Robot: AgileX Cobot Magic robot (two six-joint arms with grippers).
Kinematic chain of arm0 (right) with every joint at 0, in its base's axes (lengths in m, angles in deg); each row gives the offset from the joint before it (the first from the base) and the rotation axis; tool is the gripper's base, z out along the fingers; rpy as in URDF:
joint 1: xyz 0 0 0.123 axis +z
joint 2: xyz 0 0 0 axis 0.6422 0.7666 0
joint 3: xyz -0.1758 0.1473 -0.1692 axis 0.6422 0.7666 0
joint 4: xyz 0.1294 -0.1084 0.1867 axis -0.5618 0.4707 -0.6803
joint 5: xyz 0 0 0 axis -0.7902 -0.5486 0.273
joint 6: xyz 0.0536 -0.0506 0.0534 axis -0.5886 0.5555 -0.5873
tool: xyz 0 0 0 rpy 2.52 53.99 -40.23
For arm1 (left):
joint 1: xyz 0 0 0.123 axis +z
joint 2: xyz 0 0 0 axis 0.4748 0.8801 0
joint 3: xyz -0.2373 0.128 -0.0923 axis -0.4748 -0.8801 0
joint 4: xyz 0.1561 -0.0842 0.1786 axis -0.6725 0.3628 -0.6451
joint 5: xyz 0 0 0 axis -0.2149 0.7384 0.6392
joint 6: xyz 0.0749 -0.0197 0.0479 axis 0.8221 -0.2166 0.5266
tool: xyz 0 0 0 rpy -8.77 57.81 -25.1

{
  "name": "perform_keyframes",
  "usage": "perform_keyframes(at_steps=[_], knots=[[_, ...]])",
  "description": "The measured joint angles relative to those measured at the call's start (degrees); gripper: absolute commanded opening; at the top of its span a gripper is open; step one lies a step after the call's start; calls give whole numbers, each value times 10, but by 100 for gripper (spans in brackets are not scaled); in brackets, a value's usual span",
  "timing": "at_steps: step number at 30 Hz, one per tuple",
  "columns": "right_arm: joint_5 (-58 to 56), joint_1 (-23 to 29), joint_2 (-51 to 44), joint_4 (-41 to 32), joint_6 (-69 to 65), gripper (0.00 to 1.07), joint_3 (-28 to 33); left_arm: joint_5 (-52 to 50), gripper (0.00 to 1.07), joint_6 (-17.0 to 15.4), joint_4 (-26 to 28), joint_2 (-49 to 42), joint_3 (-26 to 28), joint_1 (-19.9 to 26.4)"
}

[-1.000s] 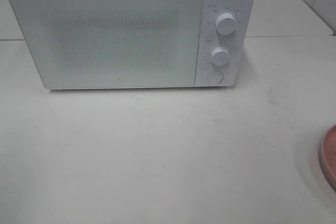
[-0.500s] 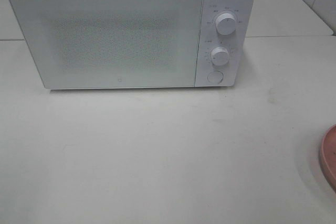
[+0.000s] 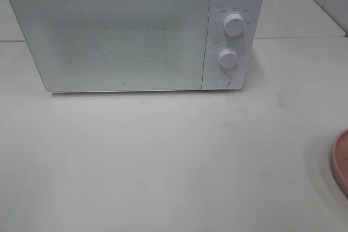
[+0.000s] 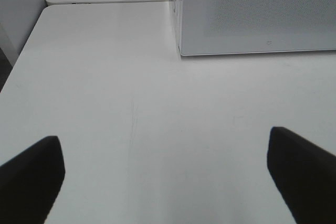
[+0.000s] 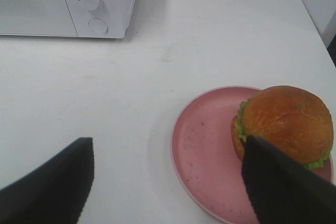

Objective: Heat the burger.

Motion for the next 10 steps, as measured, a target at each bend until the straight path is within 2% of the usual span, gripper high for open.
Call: perform_keyframes(at_steps=[10], knots=[[0, 0, 0, 0, 0, 76, 0, 0, 101, 0, 0, 0, 0, 0]])
